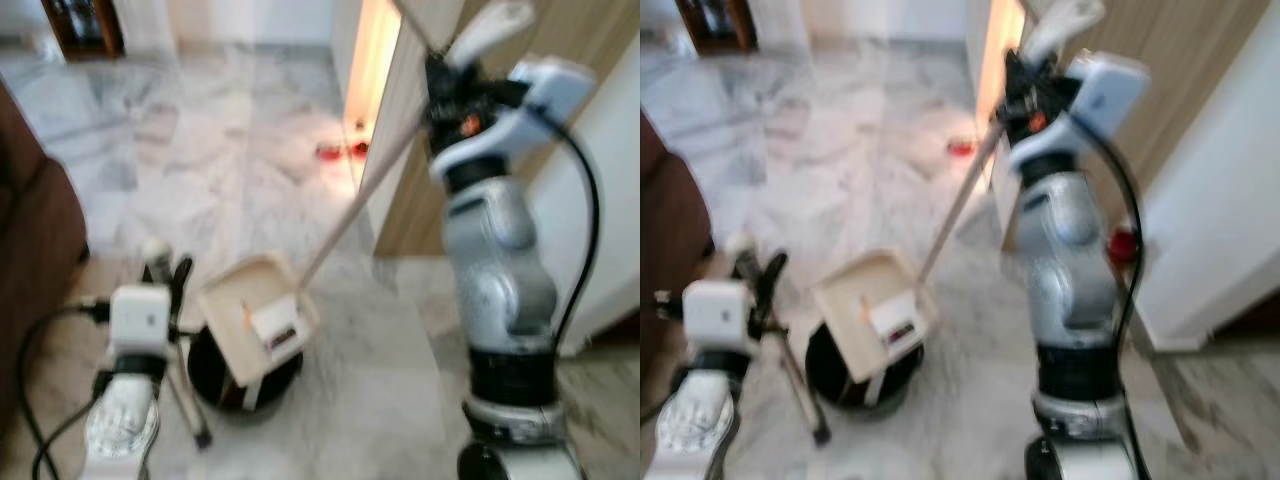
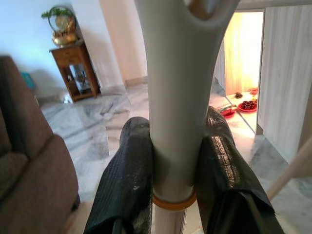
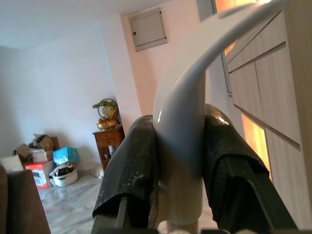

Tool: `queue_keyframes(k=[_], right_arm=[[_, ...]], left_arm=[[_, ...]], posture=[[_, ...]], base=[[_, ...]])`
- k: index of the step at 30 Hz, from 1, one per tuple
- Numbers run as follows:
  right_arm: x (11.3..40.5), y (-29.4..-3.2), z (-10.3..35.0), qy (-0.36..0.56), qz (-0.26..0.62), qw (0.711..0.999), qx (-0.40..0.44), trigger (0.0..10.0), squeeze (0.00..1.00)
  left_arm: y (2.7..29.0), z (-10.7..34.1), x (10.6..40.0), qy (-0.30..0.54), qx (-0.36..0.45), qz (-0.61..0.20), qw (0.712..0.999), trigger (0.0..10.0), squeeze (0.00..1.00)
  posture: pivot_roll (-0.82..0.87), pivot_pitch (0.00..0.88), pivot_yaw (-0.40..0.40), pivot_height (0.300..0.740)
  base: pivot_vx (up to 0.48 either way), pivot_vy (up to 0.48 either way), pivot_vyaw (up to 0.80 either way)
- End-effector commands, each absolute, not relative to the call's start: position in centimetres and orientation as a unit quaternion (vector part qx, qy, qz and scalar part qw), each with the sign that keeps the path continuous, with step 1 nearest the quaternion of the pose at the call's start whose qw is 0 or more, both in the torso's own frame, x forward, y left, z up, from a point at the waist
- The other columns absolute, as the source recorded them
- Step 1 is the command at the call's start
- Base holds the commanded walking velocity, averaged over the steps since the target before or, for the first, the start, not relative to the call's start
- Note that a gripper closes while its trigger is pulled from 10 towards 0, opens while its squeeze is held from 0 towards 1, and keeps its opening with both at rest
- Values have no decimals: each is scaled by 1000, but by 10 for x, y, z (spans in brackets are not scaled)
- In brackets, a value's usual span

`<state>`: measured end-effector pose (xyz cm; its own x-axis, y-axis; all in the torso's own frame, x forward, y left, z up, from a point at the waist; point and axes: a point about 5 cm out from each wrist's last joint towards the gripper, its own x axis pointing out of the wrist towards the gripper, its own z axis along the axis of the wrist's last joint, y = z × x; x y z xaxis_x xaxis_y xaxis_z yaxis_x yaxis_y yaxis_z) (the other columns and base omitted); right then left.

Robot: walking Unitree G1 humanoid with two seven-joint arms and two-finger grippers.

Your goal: Sweep floor

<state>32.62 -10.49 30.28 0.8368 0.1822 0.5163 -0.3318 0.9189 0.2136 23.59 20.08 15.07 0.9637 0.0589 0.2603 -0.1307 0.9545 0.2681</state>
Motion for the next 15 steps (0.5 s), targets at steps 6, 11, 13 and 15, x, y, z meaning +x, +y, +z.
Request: queue_keyframes(k=[6,11,13,15], right_arm=[[318,-109,317,-288,137,933,167,10000,0],[315,-102,318,-293,148,930,165,10000,0],[311,-97,318,-299,159,927,161,10000,0],[308,-93,318,-301,166,924,167,10000,0]], left_arm=[[194,156,235,-145,142,33,979,10000,0],[194,155,235,-144,142,32,979,10000,0],[194,154,234,-143,142,32,979,10000,0],[194,154,234,-142,142,32,979,10000,0]], posture=[[8,125,-34,740],[9,126,-33,740],[9,128,-34,740],[9,126,-34,740]], base=[[99,0,0],[0,0,0],[0,0,0],[0,0,0]])
